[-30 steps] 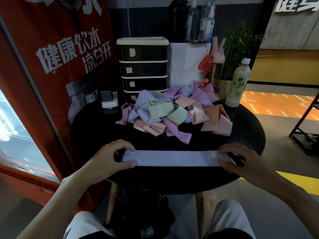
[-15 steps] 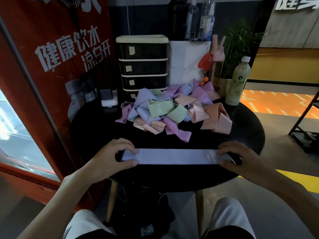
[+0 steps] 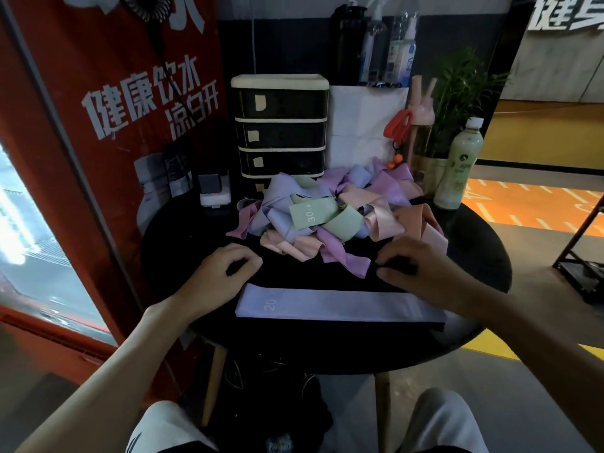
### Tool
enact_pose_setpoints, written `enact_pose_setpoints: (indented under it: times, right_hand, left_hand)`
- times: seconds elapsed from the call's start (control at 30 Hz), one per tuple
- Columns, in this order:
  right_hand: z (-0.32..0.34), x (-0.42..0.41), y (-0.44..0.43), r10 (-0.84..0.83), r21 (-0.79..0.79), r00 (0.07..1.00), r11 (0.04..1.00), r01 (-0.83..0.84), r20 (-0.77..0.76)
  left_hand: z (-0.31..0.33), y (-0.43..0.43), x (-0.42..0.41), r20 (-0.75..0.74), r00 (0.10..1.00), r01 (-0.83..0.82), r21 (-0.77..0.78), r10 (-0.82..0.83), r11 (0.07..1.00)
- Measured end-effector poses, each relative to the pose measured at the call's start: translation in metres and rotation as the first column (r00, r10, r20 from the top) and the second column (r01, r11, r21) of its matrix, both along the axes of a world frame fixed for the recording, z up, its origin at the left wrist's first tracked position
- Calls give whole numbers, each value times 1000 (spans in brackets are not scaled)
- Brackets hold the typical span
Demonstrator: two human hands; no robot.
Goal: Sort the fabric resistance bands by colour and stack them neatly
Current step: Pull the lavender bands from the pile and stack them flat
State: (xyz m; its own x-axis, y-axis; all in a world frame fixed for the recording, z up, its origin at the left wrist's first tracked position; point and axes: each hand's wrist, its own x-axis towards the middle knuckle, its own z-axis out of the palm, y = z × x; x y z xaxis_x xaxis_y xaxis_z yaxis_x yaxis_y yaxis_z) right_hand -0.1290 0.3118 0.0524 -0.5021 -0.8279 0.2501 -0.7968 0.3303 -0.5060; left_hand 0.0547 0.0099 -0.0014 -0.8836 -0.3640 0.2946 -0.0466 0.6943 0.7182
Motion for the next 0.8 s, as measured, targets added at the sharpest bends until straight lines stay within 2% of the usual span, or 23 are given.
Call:
enact_pose_setpoints:
  times: [0.03, 0.1, 0.17, 0.23, 0.33, 0.5, 0.6, 0.8]
  right_hand:
    - [5, -1, -17, 13, -13, 1000, 1000, -13, 1]
    - [13, 0, -50, 25, -67, 1000, 997, -26, -16]
    - [22, -1, -85, 18, -125, 999, 992, -22, -36]
    - [30, -5, -119, 27, -169, 999, 985, -32, -35]
    - [33, -23, -168, 28, -154, 1000, 988, -27, 7]
    - [30, -49, -230, -30, -131, 999, 991, 26, -21]
    - [30, -60, -251, -89, -69, 995, 994, 86, -41]
    - [25, -67, -264, -121, -54, 992, 991, 119, -24]
  left_hand:
    - [-2, -5, -4, 11, 999, -36, -18, 37, 999]
    - [-7, -15, -10, 52, 991, -115, -155, 125, 981]
    - [-9, -19, -15, 130, 978, -120, -298, 165, 947]
    - [-10, -21, -19, 194, 961, -113, -376, 198, 920]
    - [-11, -21, -19, 201, 955, -131, -370, 217, 920]
    - [-14, -24, -17, 162, 963, -147, -348, 214, 926]
    - [-15, -24, -17, 146, 965, -158, -348, 220, 924]
    - [-15, -25, -17, 119, 966, -176, -339, 228, 924]
